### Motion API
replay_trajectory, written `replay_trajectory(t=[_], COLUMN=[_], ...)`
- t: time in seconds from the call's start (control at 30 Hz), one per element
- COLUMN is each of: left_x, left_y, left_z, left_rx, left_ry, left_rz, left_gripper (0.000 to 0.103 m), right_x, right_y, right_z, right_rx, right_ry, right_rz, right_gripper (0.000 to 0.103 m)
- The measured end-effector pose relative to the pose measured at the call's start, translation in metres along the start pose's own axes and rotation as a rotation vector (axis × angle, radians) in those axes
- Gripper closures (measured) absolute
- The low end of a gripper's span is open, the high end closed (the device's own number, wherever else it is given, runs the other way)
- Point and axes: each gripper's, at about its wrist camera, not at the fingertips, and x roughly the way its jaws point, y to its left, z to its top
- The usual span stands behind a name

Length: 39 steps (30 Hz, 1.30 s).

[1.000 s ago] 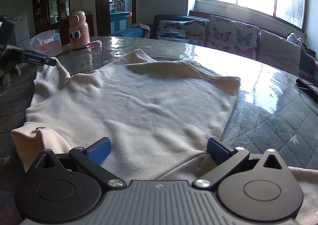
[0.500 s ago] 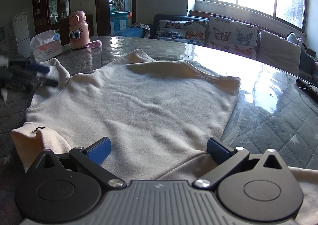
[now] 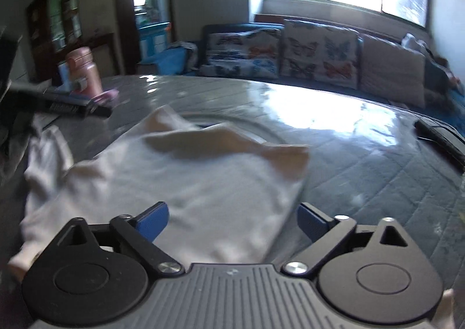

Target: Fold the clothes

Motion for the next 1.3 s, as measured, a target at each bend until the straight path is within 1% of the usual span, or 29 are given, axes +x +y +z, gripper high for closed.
replay_trajectory(t=[0.03, 0.1, 0.17, 0.2, 0.27, 0.3, 0.43, 0.57, 0.6, 0.63, 0.67, 0.7, 0.73, 0.77, 0.9, 0.97, 1.03, 1.07, 1.13, 1.2, 1.27, 1.3], left_x=[0.008, 0.021, 0.035, 0.041, 0.053, 0.058, 0.075, 0.082, 0.083, 0.085, 0.086, 0.086, 0.086, 0.085, 0.069, 0.064, 0.06, 0.061, 0.071, 0.081, 0.087, 0.09], left_y=[-0.001, -0.002, -0.002, -0.001, 0.0, 0.0, 0.001, -0.001, -0.001, -0.001, -0.001, 0.0, 0.0, 0.001, 0.002, 0.007, 0.012, 0.013, 0.016, 0.017, 0.017, 0.017], left_z=[0.003, 0.008, 0.013, 0.016, 0.019, 0.02, 0.02, 0.019, 0.018, 0.018, 0.017, 0.017, 0.016, 0.016, 0.019, 0.023, 0.026, 0.027, 0.028, 0.027, 0.024, 0.023], left_rx=[-0.003, -0.011, -0.027, -0.038, -0.05, -0.053, -0.055, -0.042, -0.041, -0.042, -0.044, -0.048, -0.051, -0.049, -0.036, -0.049, -0.062, -0.069, -0.09, -0.09, -0.089, -0.089], left_ry=[0.006, 0.014, 0.017, 0.021, 0.033, 0.04, 0.059, 0.065, 0.067, 0.068, 0.067, 0.064, 0.062, 0.053, -0.023, -0.057, -0.089, -0.092, -0.061, -0.037, -0.011, 0.001], left_rz=[-0.01, -0.018, -0.023, -0.032, -0.047, -0.051, -0.067, -0.087, -0.09, -0.092, -0.093, -0.095, -0.096, -0.094, -0.057, -0.031, -0.003, 0.006, 0.001, 0.0, 0.004, 0.012], left_gripper=[0.057, 0.057, 0.057, 0.057, 0.057, 0.057, 0.057, 0.058, 0.061, 0.074, 0.086, 0.091, 0.097, 0.1, 0.101, 0.101, 0.101, 0.101, 0.1, 0.1, 0.096, 0.096], right_x=[0.006, 0.017, 0.032, 0.039, 0.051, 0.058, 0.079, 0.087, 0.088, 0.09, 0.09, 0.091, 0.091, 0.091, 0.081, 0.071, 0.073, 0.075, 0.082, 0.097, 0.109, 0.114], right_y=[-0.009, -0.024, -0.04, -0.047, -0.057, -0.061, -0.077, -0.082, -0.082, -0.083, -0.083, -0.083, -0.084, -0.085, -0.081, -0.078, -0.078, -0.077, -0.076, -0.075, -0.073, -0.073], right_z=[0.006, 0.015, 0.023, 0.026, 0.029, 0.03, 0.034, 0.036, 0.036, 0.037, 0.037, 0.037, 0.038, 0.039, 0.046, 0.054, 0.059, 0.062, 0.067, 0.067, 0.067, 0.066], right_rx=[0.019, 0.054, 0.098, 0.12, 0.154, 0.171, 0.232, 0.243, 0.241, 0.24, 0.243, 0.246, 0.25, 0.251, 0.226, 0.218, 0.213, 0.208, 0.199, 0.198, 0.179, 0.171], right_ry=[0.007, 0.022, 0.037, 0.044, 0.055, 0.061, 0.074, 0.072, 0.071, 0.07, 0.071, 0.07, 0.068, 0.062, 0.01, -0.04, -0.06, -0.067, -0.073, -0.044, -0.022, -0.011], right_rz=[-0.008, -0.018, -0.024, -0.025, -0.023, -0.022, -0.02, -0.018, -0.019, -0.02, -0.021, -0.021, -0.021, -0.023, -0.047, -0.056, -0.071, -0.082, -0.1, -0.103, -0.123, -0.137], right_gripper=[0.012, 0.018, 0.027, 0.029, 0.04, 0.043, 0.061, 0.069, 0.072, 0.08, 0.086, 0.088, 0.093, 0.097, 0.099, 0.099, 0.099, 0.099, 0.099, 0.098, 0.096, 0.095])
